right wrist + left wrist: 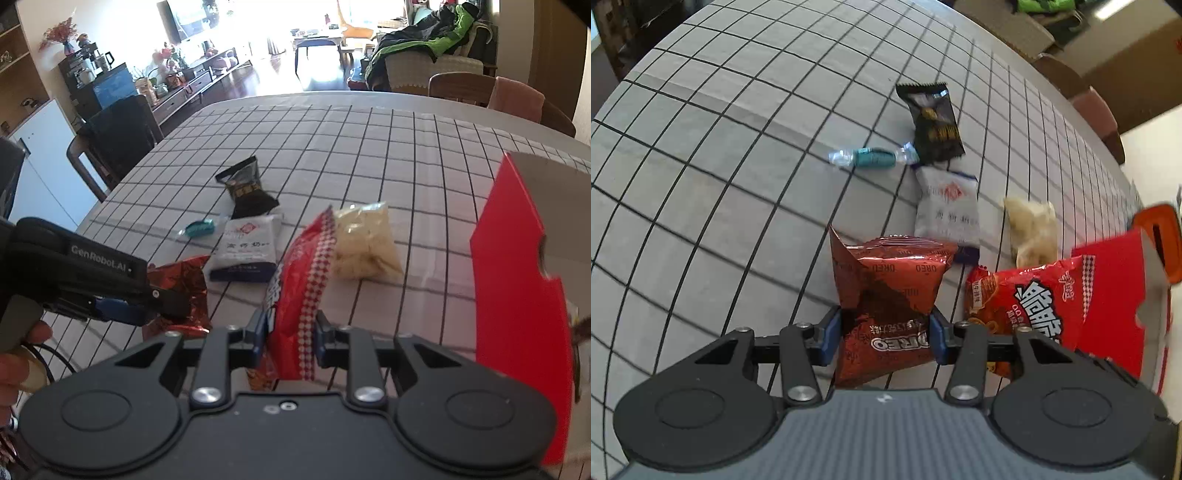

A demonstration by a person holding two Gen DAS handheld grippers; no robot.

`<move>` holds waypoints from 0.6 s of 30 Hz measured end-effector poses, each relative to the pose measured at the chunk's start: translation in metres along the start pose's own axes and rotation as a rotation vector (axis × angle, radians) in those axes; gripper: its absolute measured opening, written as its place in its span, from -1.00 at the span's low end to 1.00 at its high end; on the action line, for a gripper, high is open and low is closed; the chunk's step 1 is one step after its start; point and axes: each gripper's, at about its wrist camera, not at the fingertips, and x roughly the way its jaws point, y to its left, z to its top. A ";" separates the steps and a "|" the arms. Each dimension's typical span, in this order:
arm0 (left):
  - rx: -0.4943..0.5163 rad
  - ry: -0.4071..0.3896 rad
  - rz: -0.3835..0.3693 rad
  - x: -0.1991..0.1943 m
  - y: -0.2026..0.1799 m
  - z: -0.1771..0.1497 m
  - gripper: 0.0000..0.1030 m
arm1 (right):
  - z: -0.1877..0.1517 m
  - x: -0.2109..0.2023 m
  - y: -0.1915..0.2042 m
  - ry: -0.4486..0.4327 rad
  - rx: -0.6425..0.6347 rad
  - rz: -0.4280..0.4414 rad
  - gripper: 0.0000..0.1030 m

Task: Organize snacks
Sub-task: 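Grasp the Oreo bag with the left tool while the right tool grasps the red chip bag, then lift both bags off the table and hold them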

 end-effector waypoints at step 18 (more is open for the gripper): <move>0.274 -0.069 0.007 -0.033 -0.059 -0.033 -0.52 | -0.030 -0.077 -0.024 -0.089 0.072 -0.038 -0.58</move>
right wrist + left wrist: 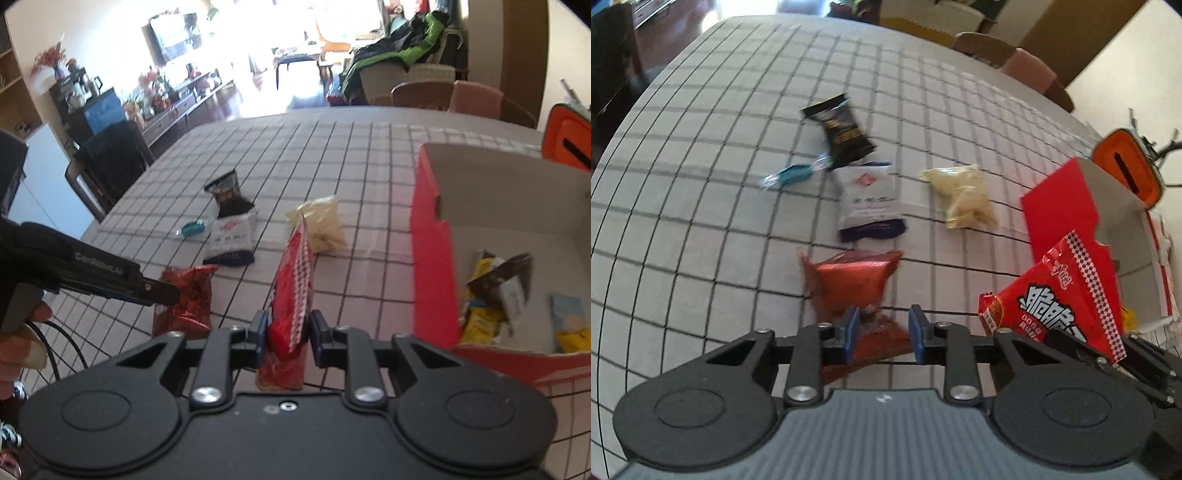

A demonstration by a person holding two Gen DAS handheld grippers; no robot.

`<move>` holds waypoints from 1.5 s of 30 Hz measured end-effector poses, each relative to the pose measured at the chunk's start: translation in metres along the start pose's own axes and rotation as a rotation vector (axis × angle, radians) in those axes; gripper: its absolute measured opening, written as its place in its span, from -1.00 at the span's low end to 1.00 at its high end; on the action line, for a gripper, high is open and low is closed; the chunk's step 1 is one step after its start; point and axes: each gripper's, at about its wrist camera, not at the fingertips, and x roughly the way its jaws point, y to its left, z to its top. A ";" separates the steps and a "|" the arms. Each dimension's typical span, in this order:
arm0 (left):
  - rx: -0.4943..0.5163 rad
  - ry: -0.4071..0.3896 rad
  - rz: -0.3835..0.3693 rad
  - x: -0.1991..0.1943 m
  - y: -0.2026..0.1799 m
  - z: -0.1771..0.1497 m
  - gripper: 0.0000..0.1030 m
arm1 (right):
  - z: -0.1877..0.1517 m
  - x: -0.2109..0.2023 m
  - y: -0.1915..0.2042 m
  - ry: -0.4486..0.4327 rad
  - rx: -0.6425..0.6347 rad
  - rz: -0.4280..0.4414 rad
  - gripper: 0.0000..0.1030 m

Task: Organize snacks
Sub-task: 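Lift both bags off the table and hold them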

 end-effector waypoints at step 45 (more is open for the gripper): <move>-0.094 0.017 0.046 0.019 0.005 0.005 -0.09 | 0.010 -0.014 -0.018 -0.055 0.075 0.024 -0.58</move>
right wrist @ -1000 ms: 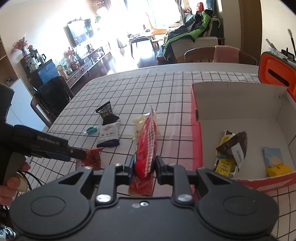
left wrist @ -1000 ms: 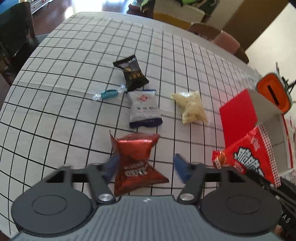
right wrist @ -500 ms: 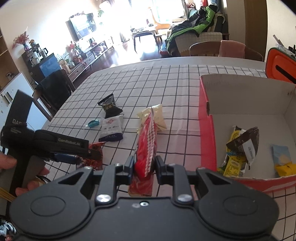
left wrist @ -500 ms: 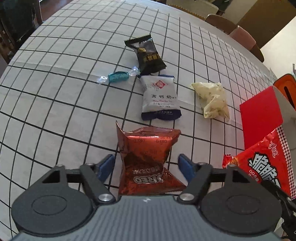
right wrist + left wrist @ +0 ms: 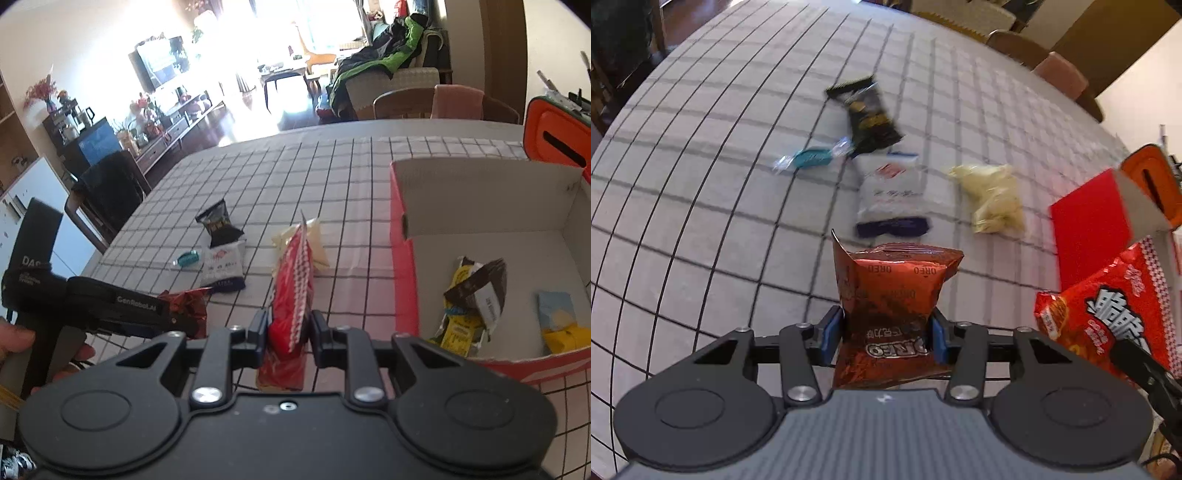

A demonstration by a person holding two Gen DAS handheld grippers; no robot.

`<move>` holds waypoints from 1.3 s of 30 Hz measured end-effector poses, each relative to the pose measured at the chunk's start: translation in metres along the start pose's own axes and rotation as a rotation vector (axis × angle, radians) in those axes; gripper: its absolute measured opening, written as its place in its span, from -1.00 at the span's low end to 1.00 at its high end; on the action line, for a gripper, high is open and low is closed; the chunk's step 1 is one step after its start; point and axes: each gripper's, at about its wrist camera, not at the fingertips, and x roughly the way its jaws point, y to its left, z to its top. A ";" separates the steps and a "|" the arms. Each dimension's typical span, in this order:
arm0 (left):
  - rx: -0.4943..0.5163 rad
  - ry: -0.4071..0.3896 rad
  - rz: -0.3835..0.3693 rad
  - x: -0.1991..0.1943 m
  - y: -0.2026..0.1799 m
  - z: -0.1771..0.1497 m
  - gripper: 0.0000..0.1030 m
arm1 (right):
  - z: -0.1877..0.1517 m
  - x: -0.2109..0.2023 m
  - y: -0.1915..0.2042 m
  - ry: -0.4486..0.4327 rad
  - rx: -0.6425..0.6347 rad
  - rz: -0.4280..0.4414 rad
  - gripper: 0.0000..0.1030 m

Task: Organize snacks
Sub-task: 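Lift both bags off the table and hold them, then carry both bags into the red box and open both tools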

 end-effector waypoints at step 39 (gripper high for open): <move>0.523 0.019 -0.110 0.048 -0.304 0.036 -0.12 | 0.026 -0.029 -0.228 -0.106 0.322 -0.266 -0.59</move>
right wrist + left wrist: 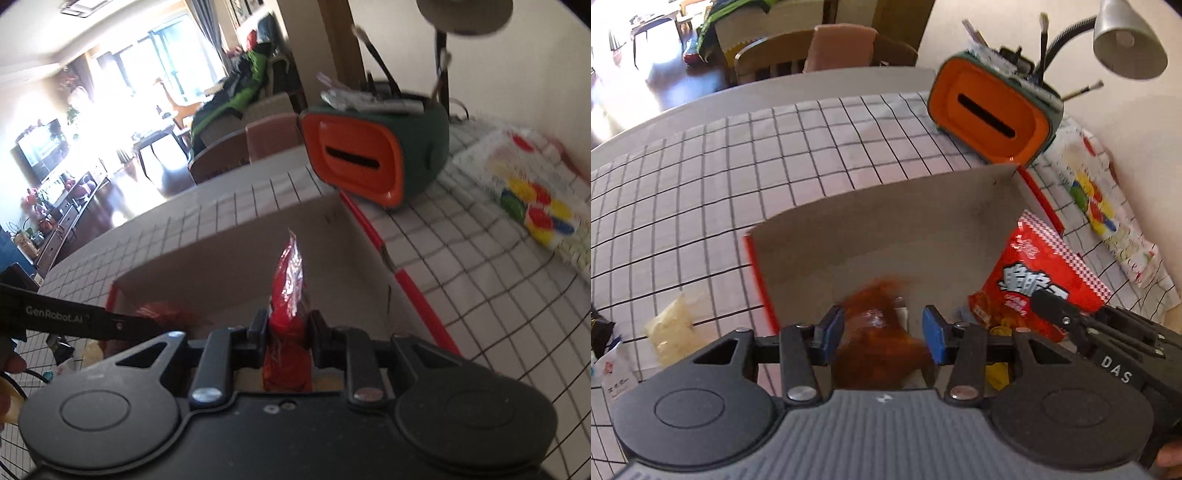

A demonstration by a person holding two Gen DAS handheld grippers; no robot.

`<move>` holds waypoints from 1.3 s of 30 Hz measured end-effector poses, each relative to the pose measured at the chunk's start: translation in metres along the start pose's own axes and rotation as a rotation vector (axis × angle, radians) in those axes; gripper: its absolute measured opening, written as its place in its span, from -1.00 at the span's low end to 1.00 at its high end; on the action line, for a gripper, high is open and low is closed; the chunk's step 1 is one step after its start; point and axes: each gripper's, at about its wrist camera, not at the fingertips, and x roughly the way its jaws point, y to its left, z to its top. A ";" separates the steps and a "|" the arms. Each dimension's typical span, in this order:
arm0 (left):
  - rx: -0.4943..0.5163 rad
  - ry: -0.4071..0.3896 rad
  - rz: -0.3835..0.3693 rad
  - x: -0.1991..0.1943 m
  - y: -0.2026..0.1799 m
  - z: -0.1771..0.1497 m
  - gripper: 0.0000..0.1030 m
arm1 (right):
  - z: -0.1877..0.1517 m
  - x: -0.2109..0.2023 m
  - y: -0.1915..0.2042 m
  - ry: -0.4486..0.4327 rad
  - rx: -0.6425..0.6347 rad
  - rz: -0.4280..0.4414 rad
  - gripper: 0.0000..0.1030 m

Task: Organize snacks
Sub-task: 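Carry both bags into the red box and open both tools, then withdraw both tools from the box back to the remaining snacks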

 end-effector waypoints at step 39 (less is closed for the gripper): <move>-0.074 -0.158 0.082 -0.072 0.037 -0.057 0.42 | -0.016 -0.049 0.073 0.031 -0.241 0.126 -0.09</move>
